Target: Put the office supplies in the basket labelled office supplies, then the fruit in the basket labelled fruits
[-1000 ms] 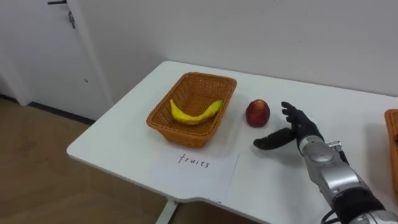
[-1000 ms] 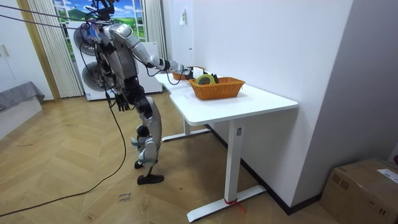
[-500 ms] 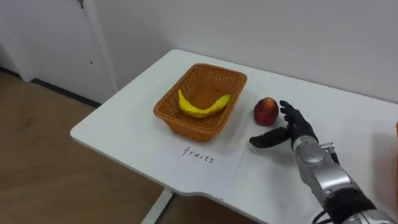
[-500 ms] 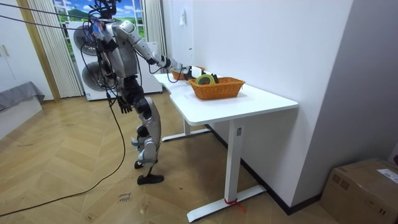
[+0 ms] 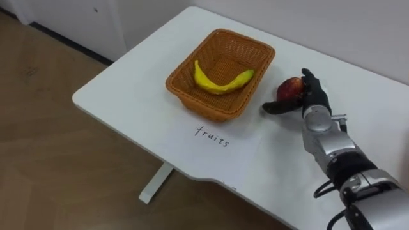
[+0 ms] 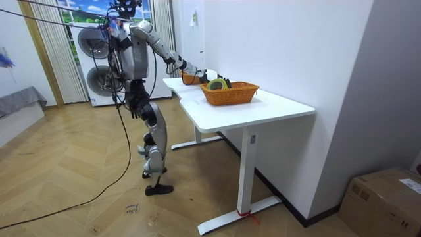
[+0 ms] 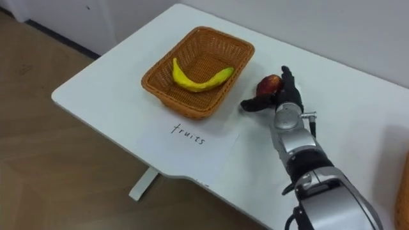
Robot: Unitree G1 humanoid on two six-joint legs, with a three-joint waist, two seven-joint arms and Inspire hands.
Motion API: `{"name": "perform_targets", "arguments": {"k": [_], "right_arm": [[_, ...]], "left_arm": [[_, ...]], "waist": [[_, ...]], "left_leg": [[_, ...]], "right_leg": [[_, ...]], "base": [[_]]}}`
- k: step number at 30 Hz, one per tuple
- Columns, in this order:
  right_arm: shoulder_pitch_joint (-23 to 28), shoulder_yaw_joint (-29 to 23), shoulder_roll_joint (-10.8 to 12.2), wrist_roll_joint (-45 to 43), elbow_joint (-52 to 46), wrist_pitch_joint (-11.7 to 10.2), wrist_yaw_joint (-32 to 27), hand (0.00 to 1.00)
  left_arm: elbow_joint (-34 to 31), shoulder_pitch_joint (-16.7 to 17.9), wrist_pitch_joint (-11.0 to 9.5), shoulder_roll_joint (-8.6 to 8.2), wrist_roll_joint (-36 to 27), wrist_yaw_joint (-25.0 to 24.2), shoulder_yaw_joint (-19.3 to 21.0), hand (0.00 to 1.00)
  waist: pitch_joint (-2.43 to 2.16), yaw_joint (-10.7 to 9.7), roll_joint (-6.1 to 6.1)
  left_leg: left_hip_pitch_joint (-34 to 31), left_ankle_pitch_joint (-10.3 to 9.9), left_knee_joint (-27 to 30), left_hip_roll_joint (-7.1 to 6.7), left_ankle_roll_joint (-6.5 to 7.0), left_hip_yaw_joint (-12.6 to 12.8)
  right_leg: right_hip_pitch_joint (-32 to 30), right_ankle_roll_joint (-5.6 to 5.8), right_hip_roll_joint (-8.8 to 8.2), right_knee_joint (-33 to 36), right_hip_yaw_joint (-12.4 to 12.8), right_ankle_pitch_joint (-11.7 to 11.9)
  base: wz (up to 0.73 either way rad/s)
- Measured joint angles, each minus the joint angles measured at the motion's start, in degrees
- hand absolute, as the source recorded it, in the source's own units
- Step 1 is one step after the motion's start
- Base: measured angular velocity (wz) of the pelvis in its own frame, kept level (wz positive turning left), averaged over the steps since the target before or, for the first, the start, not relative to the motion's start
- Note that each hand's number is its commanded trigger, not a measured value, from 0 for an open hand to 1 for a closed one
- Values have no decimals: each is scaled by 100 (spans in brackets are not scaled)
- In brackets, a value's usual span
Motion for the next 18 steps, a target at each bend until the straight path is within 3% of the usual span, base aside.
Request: {"name": "perform_targets", "arguments": {"k": [9,18], "right_arm": [[-132,54,-208,57,-12,-286,85,0],[-222,53,-379,24,2,-515,209,0]], "left_arm": [[152,-308,-384,-31,-580,134,-15,0],[573,-690,-462,-103,-735,158,-21,0]], "waist": [[0,5,-15],[53,-1,20]], "left_leg": [[-189,26,-91,3,28,120],[-316,40,-154,2,49,225]], "right_leg": [[-286,4,-52,40,25,7],[-496,23,-55,55,170,24]], "base": [[-4],[-5]]}}
